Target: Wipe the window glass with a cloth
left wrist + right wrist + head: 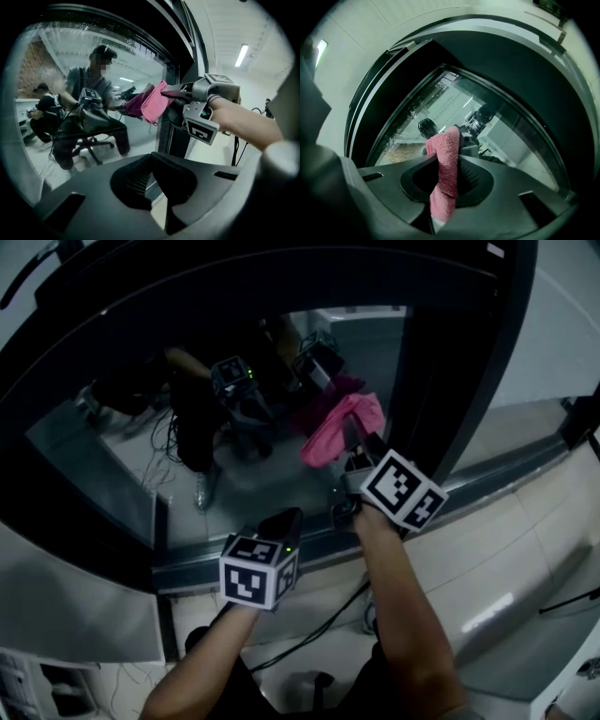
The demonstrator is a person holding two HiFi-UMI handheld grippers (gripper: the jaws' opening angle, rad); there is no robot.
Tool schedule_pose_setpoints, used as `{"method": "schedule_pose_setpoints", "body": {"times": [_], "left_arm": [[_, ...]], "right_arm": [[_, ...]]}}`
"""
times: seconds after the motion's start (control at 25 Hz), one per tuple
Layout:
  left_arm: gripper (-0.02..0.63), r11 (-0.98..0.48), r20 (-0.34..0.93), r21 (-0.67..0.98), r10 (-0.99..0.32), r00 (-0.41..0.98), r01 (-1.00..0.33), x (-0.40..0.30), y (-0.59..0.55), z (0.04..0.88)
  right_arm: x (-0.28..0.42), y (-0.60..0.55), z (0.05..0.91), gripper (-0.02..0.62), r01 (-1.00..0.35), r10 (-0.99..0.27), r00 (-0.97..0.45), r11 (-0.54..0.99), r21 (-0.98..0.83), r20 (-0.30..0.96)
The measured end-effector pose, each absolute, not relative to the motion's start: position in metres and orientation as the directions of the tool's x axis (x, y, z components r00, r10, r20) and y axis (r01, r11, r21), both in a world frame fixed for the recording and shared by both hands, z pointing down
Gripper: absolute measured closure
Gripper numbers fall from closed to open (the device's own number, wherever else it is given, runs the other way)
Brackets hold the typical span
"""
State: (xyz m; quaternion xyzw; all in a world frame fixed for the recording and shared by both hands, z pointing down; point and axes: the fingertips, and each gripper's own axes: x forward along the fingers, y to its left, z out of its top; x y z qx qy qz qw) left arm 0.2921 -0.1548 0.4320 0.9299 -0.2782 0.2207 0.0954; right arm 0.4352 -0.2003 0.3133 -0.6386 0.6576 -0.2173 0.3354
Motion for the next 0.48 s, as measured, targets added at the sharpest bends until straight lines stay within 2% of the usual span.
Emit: {"method": "schedule_pose_setpoints", "body": {"times": [0.48], "left_arm": [[0.604, -0.832, 0.535, 0.079, -0.429, 0.728, -0.549, 0.297, -0.141, 0.484]], "right_arm": [[0.44, -0.188, 0.4, 0.532, -0.689, -0.995, 0.069, 0.0, -0.724, -0.066]]}}
